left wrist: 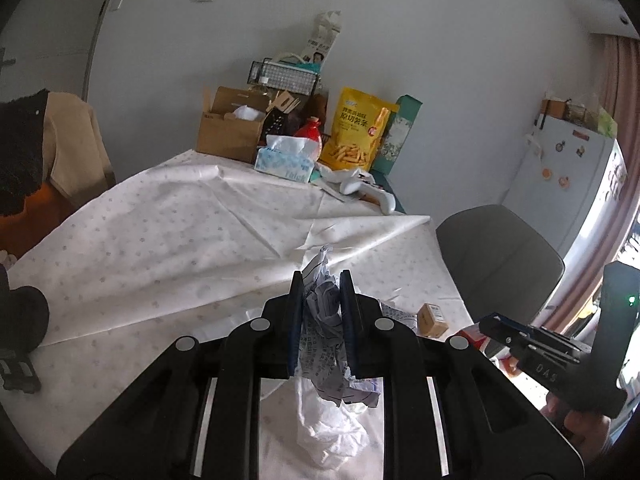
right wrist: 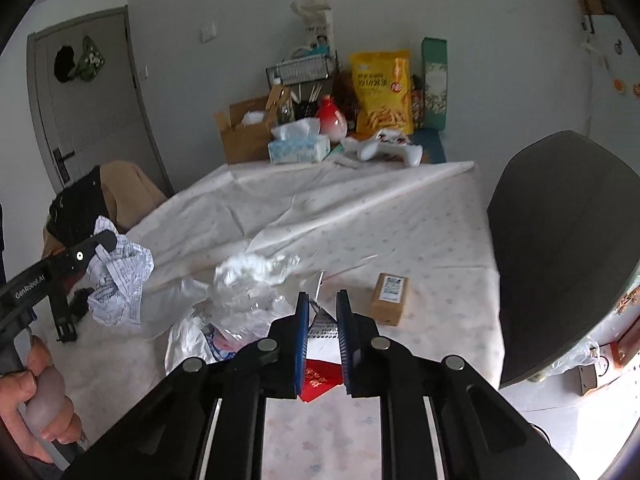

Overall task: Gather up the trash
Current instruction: 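Carry the paper and red wrapper in both tools over the cream bucket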

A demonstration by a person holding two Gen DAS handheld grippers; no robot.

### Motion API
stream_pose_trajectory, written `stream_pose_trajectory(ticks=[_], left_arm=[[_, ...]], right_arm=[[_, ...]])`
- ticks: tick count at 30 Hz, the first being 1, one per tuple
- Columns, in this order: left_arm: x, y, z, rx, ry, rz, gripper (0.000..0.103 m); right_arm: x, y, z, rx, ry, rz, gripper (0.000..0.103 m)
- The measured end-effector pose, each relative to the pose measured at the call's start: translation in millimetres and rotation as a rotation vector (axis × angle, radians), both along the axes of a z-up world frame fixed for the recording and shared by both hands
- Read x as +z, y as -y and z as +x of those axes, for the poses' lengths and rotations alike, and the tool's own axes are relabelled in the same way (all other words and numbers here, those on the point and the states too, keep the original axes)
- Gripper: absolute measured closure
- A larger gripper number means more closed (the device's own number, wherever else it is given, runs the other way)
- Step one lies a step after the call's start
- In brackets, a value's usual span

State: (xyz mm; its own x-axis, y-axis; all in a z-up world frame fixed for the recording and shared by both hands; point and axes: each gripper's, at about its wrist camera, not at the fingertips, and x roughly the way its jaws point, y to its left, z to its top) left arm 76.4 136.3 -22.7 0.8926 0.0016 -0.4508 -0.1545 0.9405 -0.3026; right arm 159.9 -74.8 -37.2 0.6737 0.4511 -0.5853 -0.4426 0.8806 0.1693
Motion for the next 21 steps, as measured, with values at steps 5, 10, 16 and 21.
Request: stream_pose_trajectory(ticks=[5,10,16,21], left_arm=[[0.8,18.6,-1.9,-0.023,0.003,0.004,0.085],[-0.2,43.1,-0.1,-0.036,0.023,-0.024,0.085],[-8.0,88.6,7.9,-0.105,0.019,-0.021,0.085],[-14.2,130.5,21.2,-0.182,0.005,-0.021,0.085]], right_arm=[[4.2,17.5,-11.6,-0.011,0.014,0.018,0.089],[3.4,48.4,-26.0,-0.043,0.021,0.035,0.089],[0.9,95.0,-38.9,-0.112,0.021,0.031,0.089],[-5.0,135.1,-46.8,-0.192,0.018,0.03,0.089]])
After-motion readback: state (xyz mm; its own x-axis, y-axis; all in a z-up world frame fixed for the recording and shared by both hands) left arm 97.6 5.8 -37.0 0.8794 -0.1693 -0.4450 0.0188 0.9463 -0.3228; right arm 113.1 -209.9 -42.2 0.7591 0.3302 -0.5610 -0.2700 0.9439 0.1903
